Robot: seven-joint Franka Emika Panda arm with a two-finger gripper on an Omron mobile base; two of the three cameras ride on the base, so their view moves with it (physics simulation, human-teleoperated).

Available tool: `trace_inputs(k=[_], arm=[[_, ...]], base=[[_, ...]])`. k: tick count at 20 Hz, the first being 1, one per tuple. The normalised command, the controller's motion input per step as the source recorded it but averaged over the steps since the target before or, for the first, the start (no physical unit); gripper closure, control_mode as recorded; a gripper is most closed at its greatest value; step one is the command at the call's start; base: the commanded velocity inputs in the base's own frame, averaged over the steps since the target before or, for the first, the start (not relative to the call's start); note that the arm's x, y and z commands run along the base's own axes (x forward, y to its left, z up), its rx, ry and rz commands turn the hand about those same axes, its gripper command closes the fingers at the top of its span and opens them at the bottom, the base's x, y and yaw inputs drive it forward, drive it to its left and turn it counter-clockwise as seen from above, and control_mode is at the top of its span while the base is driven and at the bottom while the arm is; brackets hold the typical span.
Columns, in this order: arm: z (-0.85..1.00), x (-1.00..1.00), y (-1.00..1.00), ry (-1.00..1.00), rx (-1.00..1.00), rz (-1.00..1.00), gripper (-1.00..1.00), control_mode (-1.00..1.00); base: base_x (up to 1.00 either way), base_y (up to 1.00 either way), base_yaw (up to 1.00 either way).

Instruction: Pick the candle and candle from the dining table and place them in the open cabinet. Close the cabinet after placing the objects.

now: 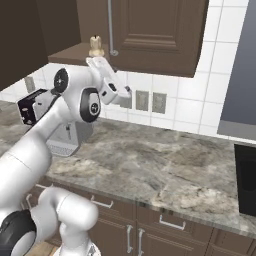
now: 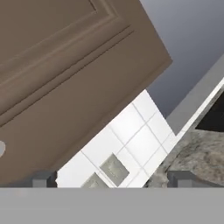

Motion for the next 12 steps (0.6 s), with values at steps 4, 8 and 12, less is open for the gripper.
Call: trace_inputs(k=[4,8,12], arm=[[-0.04,-0.4,0.29,0.21,0.07,0.16,-1.0,-1.0],[-0.17,-0.27,0.34,0.19,-0.03,0.17,-1.0,-1.0],[-0.07,-0.08,0.38,0.09,-0.11,0.2,-1.0,-1.0]], base=[[0.0,0.0,0.0],[0.0,0.0,0.0],[0.0,0.0,0.0]])
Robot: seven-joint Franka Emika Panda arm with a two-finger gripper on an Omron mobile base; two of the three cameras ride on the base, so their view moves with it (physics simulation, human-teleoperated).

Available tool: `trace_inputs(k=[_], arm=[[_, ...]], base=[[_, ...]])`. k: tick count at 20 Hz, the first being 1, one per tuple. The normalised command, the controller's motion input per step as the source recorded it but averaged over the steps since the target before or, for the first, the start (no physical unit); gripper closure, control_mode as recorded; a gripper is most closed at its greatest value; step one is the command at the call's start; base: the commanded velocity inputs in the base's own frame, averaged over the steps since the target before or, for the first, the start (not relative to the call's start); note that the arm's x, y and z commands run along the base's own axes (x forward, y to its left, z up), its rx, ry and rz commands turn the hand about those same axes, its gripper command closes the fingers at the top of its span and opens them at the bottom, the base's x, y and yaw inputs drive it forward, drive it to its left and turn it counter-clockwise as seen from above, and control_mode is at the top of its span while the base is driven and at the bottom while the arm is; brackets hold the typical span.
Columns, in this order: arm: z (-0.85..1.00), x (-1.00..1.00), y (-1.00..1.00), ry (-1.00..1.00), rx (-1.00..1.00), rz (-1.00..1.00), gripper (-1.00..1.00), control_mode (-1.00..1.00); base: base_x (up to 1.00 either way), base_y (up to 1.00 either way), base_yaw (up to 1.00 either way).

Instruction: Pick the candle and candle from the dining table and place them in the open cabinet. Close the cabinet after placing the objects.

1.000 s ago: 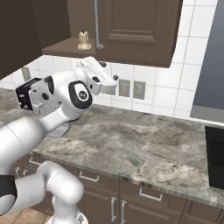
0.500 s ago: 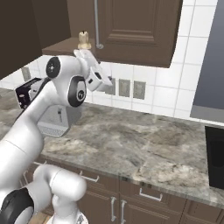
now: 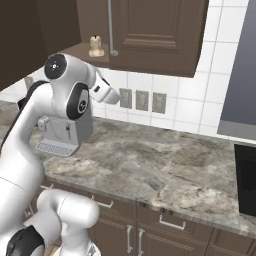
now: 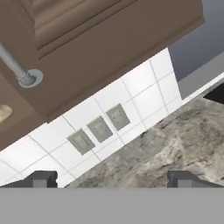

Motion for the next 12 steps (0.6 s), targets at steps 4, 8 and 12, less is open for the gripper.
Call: trace_inputs(k=[4,8,12], arm=[[0.0,-0.17,0.49,0.0,-0.12,0.2,-1.0,-1.0],[0.0,-0.33,0.52,0.0,-0.17,0.24,-1.0,-1.0],[0.0,-0.31,0.58,0.0,-0.22,0.2,-1.0,-1.0]], base=[[0.0,0.0,0.0],[0.0,0.0,0.0],[0.0,0.0,0.0]])
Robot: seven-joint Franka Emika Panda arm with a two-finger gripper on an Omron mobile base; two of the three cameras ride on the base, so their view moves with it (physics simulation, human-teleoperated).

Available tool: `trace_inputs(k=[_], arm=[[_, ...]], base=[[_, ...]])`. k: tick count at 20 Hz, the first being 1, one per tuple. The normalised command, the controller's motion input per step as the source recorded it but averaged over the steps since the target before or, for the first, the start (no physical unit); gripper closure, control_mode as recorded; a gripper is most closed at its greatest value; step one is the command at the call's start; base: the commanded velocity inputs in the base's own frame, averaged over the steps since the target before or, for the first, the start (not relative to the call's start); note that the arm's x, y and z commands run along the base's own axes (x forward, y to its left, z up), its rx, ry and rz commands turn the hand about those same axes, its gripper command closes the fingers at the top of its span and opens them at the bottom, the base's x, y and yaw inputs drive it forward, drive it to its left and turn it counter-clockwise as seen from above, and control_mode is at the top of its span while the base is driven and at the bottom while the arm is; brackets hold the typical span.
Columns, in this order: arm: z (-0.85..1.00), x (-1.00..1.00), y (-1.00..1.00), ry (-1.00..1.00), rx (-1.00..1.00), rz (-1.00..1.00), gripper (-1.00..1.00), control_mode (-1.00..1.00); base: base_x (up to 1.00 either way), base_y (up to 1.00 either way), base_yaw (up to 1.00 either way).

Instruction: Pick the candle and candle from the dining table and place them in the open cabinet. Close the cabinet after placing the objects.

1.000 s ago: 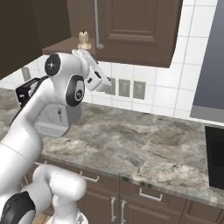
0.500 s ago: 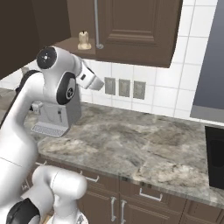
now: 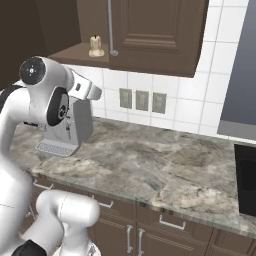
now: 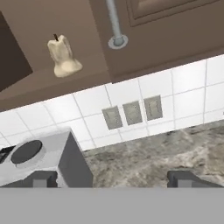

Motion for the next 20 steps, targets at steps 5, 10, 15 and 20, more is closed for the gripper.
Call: trace_inputs(k=[5,10,15,20], arm=[[0.0,-0.34,0.46,0.0,-0.27,0.16,-1.0,-1.0],[0.0,-0.23,0.47,0.02,-0.26,0.14,-1.0,-1.0],[0.02,-0.27,0.47,0.0,-0.21,0.13,-1.0,-1.0],[0.12,-0.26,0.48,-0.01,-0.18,0.06,-1.0,-1.0]], base=[[0.0,0.0,0.0],[0.0,0.0,0.0],[0.0,0.0,0.0],[0.0,0.0,0.0]])
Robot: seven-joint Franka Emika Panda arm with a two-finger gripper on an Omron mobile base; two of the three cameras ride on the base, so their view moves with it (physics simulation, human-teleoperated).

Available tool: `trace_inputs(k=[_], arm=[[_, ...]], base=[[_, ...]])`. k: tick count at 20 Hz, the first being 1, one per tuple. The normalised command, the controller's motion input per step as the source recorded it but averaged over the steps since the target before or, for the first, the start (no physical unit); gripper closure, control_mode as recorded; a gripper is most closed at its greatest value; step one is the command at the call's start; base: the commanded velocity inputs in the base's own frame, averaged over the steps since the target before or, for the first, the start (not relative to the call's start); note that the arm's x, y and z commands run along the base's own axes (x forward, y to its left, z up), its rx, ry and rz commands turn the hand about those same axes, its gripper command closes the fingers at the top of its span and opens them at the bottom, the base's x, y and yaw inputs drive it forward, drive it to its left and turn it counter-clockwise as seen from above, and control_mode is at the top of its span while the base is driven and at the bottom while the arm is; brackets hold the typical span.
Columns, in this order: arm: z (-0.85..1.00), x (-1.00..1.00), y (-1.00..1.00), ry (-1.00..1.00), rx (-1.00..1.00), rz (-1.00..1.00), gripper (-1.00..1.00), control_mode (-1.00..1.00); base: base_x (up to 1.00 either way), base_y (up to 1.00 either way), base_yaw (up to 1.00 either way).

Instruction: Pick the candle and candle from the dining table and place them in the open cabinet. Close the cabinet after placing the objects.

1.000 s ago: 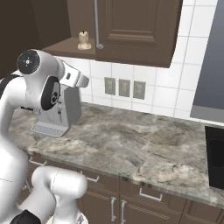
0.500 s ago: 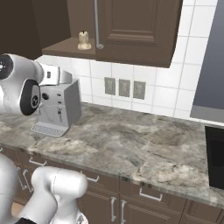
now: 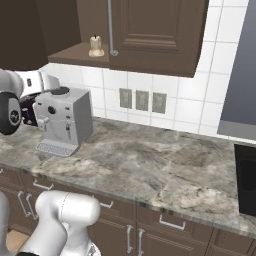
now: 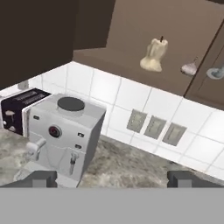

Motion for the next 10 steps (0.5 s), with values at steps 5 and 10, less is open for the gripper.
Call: trace_inputs(k=[5,10], arm=[[0.19,-0.27,0.49,-0.08,-0.19,0.0,-1.0,-1.0],[0.04,-0.2,0.55,-0.11,-0.14,0.0,-1.0,-1.0]], base=[[0.0,0.0,0.0],[0.0,0.0,0.0]])
